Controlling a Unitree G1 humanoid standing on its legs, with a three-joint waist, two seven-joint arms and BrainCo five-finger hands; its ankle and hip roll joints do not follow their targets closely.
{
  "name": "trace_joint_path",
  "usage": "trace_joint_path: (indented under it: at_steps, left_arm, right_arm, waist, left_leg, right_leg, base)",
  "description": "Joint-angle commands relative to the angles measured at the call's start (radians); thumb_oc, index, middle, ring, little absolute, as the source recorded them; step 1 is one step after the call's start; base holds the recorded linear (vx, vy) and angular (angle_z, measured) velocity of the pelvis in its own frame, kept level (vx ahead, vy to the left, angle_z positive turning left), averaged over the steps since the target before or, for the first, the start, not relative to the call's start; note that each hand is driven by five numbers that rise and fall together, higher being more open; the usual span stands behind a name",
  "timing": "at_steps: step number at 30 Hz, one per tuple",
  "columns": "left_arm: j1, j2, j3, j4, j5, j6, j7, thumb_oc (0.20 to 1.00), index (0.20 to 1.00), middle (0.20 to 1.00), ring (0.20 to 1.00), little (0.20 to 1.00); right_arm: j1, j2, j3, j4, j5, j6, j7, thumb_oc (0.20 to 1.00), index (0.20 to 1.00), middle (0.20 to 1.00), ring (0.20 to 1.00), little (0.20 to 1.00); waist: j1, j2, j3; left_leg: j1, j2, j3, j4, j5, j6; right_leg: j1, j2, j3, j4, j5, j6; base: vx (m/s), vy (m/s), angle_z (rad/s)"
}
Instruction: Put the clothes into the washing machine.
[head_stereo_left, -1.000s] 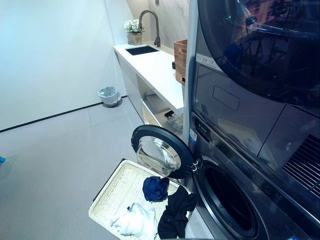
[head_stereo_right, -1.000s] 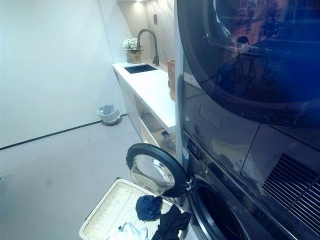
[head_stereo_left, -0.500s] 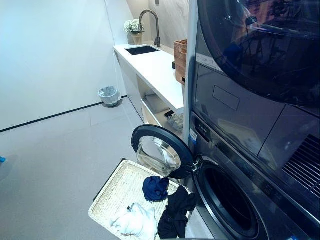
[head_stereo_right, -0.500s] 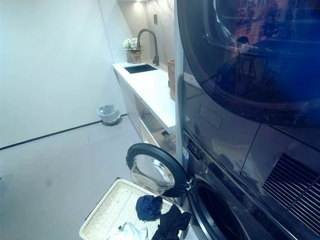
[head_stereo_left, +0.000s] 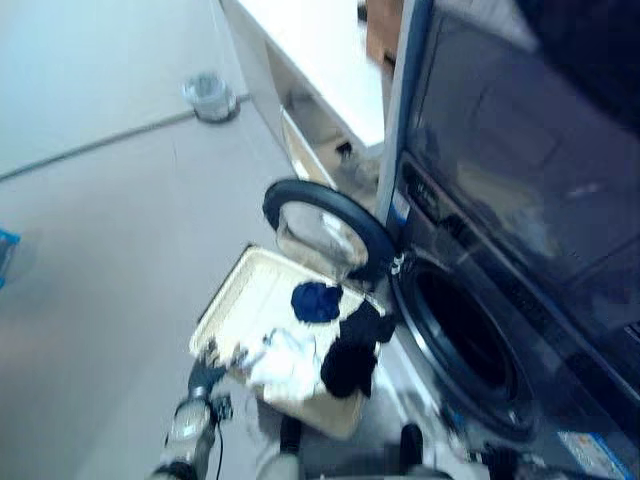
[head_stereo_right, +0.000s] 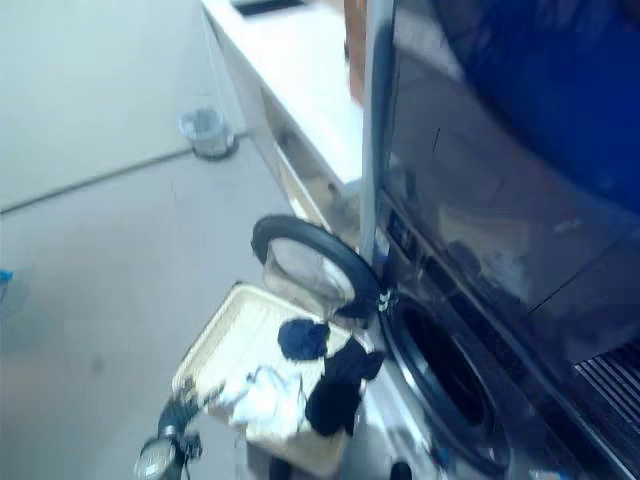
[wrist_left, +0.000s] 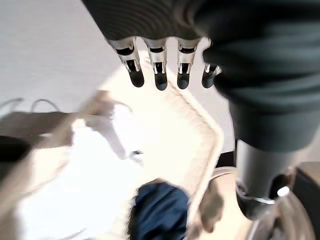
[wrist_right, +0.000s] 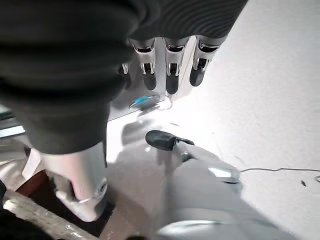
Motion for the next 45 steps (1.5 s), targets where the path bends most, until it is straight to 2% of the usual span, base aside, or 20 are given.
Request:
trace_joint_path:
  at_steps: [1, 2, 5, 10, 13, 14, 20, 24, 32, 45]
  left_arm:
    - [-0.088, 0.069, 0.020, -0.009, 0.034, -0.098, 0.185, 1.000, 1.000, 1.000, 1.000, 1.000]
    - [-0.125, 0.082, 0.018, -0.040, 0.091, -0.113, 0.277, 1.000, 1.000, 1.000, 1.000, 1.000]
    - [-0.172, 0.104, 0.001, -0.076, 0.167, -0.130, 0.388, 1.000, 1.000, 1.000, 1.000, 1.000]
    - [-0.252, 0.143, -0.049, -0.138, 0.349, -0.130, 0.526, 1.000, 1.000, 1.000, 1.000, 1.000]
    - [-0.290, 0.169, -0.086, -0.168, 0.452, -0.114, 0.568, 1.000, 1.000, 1.000, 1.000, 1.000]
    - [-0.323, 0.191, -0.119, -0.180, 0.556, -0.091, 0.589, 1.000, 1.000, 1.000, 1.000, 1.000]
    - [-0.438, 0.268, -0.247, -0.179, 0.764, -0.020, 0.602, 1.000, 1.000, 1.000, 1.000, 1.000]
    - [-0.514, 0.307, -0.323, -0.152, 0.846, 0.011, 0.585, 1.000, 1.000, 1.000, 1.000, 1.000]
    - [-0.686, 0.356, -0.480, -0.051, 0.910, 0.032, 0.531, 1.000, 1.000, 1.000, 1.000, 1.000]
    - [-0.853, 0.363, -0.599, 0.093, 0.957, 0.074, 0.503, 1.000, 1.000, 1.000, 1.000, 1.000]
  right_arm:
    - [-0.062, 0.016, 0.017, -0.001, 0.076, -0.012, -0.037, 1.000, 1.000, 1.000, 1.000, 1.000]
    - [-0.086, 0.008, 0.019, -0.006, 0.088, -0.014, -0.036, 1.000, 1.000, 1.000, 1.000, 1.000]
    - [-0.116, -0.010, 0.023, -0.012, 0.110, -0.022, -0.030, 1.000, 1.000, 1.000, 1.000, 1.000]
    - [-0.159, -0.033, 0.030, -0.027, 0.139, -0.032, -0.028, 1.000, 1.000, 1.000, 1.000, 1.000]
    - [-0.173, -0.044, 0.029, -0.033, 0.161, -0.048, -0.027, 1.000, 1.000, 1.000, 1.000, 1.000]
    - [-0.187, -0.053, 0.030, -0.044, 0.173, -0.051, -0.028, 1.000, 1.000, 1.000, 1.000, 1.000]
    - [-0.233, -0.088, 0.042, -0.079, 0.202, -0.060, -0.036, 1.000, 1.000, 1.000, 1.000, 1.000]
    - [-0.263, -0.111, 0.054, -0.101, 0.200, -0.060, -0.042, 1.000, 1.000, 1.000, 1.000, 1.000]
    - [-0.356, -0.154, 0.082, -0.112, 0.220, -0.060, -0.038, 1.000, 1.000, 1.000, 1.000, 1.000]
    - [-0.440, -0.178, 0.133, -0.112, 0.230, -0.071, -0.035, 1.000, 1.000, 1.000, 1.000, 1.000]
  waist:
    - [0.034, -0.066, 0.043]
    - [0.034, -0.070, 0.066]
    - [0.036, -0.080, 0.101]
    - [0.041, -0.097, 0.164]
    - [0.046, -0.106, 0.196]
    - [0.045, -0.112, 0.208]
    - [0.023, -0.117, 0.208]
    - [0.003, -0.112, 0.208]
    - [-0.031, -0.108, 0.208]
    - [-0.063, -0.120, 0.208]
  left_leg:
    - [0.028, -0.040, 0.017, -0.016, -0.074, 0.051]
    - [0.003, -0.043, 0.012, -0.016, -0.070, 0.050]
    - [-0.032, -0.043, 0.011, -0.016, -0.062, 0.048]
    - [-0.077, -0.040, 0.008, -0.005, -0.044, 0.044]
    - [-0.109, -0.043, 0.001, 0.030, -0.045, 0.044]
    - [-0.151, -0.049, -0.004, 0.070, -0.052, 0.045]
    - [-0.310, -0.069, -0.011, 0.176, -0.066, 0.052]
    - [-0.399, -0.080, -0.009, 0.224, -0.065, 0.057]
    - [-0.550, -0.093, -0.008, 0.320, -0.073, 0.063]
    - [-0.676, -0.079, 0.000, 0.408, -0.090, 0.057]
  right_leg:
    - [-0.057, -0.037, 0.026, 0.022, 0.022, -0.001]
    - [-0.083, -0.034, 0.024, 0.028, 0.023, -0.002]
    - [-0.125, -0.031, 0.025, 0.048, 0.026, -0.002]
    - [-0.191, -0.027, 0.025, 0.097, 0.025, -0.006]
    - [-0.221, -0.028, 0.023, 0.130, 0.023, -0.005]
    - [-0.256, -0.029, 0.021, 0.155, 0.022, -0.006]
    - [-0.409, -0.034, 0.023, 0.242, 0.020, 0.000]
    - [-0.502, -0.023, 0.035, 0.296, 0.015, -0.001]
    - [-0.651, -0.006, 0.057, 0.367, 0.017, -0.006]
    - [-0.775, 0.016, 0.071, 0.436, 0.006, -0.012]
  base:
    - [-0.16, -0.023, -0.03]
    - [-0.13, -0.011, -0.03]
    - [-0.08, -0.015, 0.00]
    - [-0.06, -0.025, -0.01]
    - [-0.06, -0.048, -0.02]
    - [-0.05, -0.033, 0.01]
    - [-0.03, 0.020, -0.01]
    - [-0.04, 0.058, -0.02]
    - [-0.06, 0.039, 0.06]
    - [-0.02, 0.010, 0.01]
